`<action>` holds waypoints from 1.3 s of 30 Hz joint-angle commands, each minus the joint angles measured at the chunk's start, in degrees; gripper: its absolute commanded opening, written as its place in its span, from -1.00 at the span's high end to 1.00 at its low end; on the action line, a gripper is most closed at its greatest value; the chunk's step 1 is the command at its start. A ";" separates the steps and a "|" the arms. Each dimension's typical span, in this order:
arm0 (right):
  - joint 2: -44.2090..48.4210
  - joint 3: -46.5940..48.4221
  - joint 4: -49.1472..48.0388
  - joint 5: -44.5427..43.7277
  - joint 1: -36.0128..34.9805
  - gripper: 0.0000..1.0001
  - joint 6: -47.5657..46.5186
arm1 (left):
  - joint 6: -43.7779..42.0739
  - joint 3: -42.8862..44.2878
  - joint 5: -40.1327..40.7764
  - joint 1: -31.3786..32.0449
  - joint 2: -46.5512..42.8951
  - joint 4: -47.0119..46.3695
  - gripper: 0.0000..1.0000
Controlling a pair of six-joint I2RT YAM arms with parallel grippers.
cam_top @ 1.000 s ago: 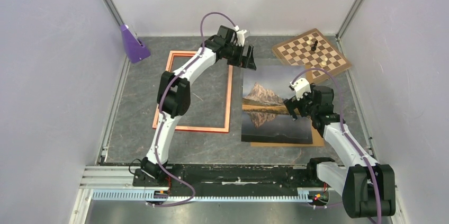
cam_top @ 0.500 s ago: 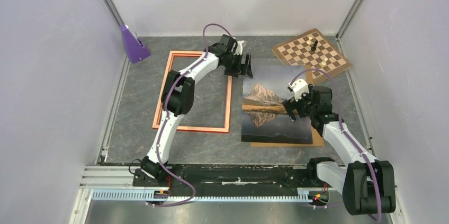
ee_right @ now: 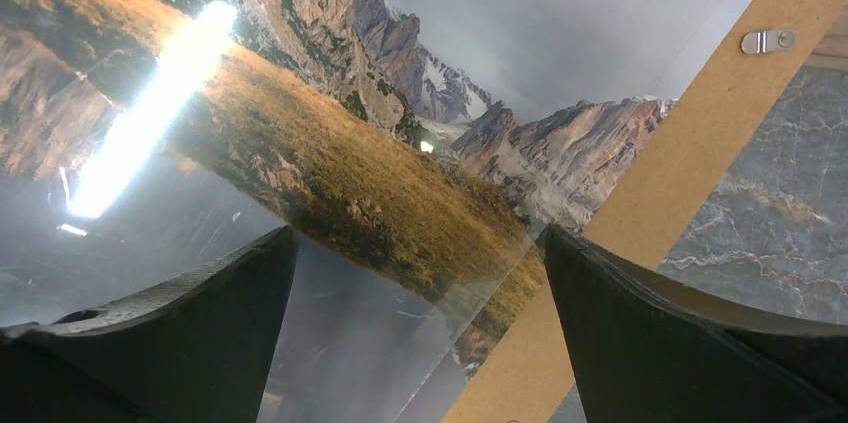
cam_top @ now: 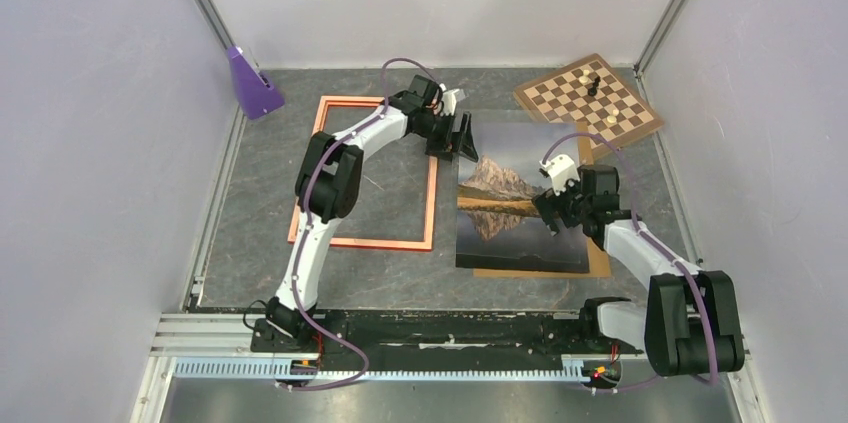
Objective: Put the photo into the frame
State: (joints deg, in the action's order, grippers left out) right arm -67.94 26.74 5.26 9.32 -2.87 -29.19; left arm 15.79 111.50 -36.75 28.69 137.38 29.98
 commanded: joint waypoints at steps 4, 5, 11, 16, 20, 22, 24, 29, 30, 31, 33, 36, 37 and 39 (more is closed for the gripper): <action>-2.96 -0.11 -0.51 -2.99 -0.14 -0.96 -0.79 | 2.62 -5.92 -5.55 0.23 -2.25 -0.77 -0.93; -3.11 -0.11 -0.51 -3.13 -0.15 -0.96 -0.83 | 2.66 -6.55 -5.88 0.23 -2.73 -1.29 -0.93; -3.77 -0.11 -0.45 -3.70 -0.15 -0.96 -1.00 | 3.27 -11.26 -9.17 -0.36 -4.77 -5.07 -0.82; -3.89 -0.11 -0.33 -4.05 -0.11 -0.96 -1.14 | 3.19 -14.14 -10.44 -1.66 -6.96 -6.66 -0.69; -4.00 0.06 -0.29 -4.16 -0.17 -0.96 -0.98 | 2.85 -15.60 -11.14 -2.23 -8.68 -7.30 -0.56; -3.95 0.15 -0.36 -4.25 -0.11 -0.96 -1.00 | 2.84 -15.88 -11.93 -2.31 -9.22 -7.55 -0.47; -3.96 0.17 -0.33 -4.28 -0.10 -0.96 -0.97 | 3.22 -16.29 -13.13 -2.27 -9.56 -8.69 -0.41; -4.10 0.20 -0.33 -4.25 -0.13 -0.96 -1.04 | 4.83 -16.93 -16.09 -2.23 -9.16 -11.49 -0.27; -4.06 0.15 -0.33 -4.27 -0.12 -0.96 -1.03 | 5.21 -17.08 -16.51 -2.23 -9.07 -11.96 -0.25; -4.07 0.15 -0.33 -4.28 -0.11 -0.96 -0.99 | 5.54 -17.27 -16.87 -2.23 -9.06 -12.48 -0.23; -4.04 0.24 -0.37 -4.22 -0.16 -0.96 -1.00 | 6.29 -17.86 -17.55 -2.23 -9.21 -13.69 -0.19; -4.12 0.33 -0.42 -4.14 -0.15 -0.96 -0.93 | 8.11 -19.14 -19.14 -2.23 -9.37 -16.52 -0.13; -4.13 0.33 -0.42 -4.07 -0.19 -0.96 -0.81 | 8.99 -19.59 -19.67 -2.23 -9.41 -17.61 -0.12; -4.17 0.33 -0.42 -4.09 -0.15 -0.96 -0.79 | 10.56 -20.38 -20.73 -2.23 -9.50 -19.86 -0.10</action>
State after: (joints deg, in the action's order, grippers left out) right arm -70.26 27.16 2.20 8.97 -2.90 -28.99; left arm 21.08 92.44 -51.55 25.82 130.76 16.38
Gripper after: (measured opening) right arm 0.979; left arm 0.561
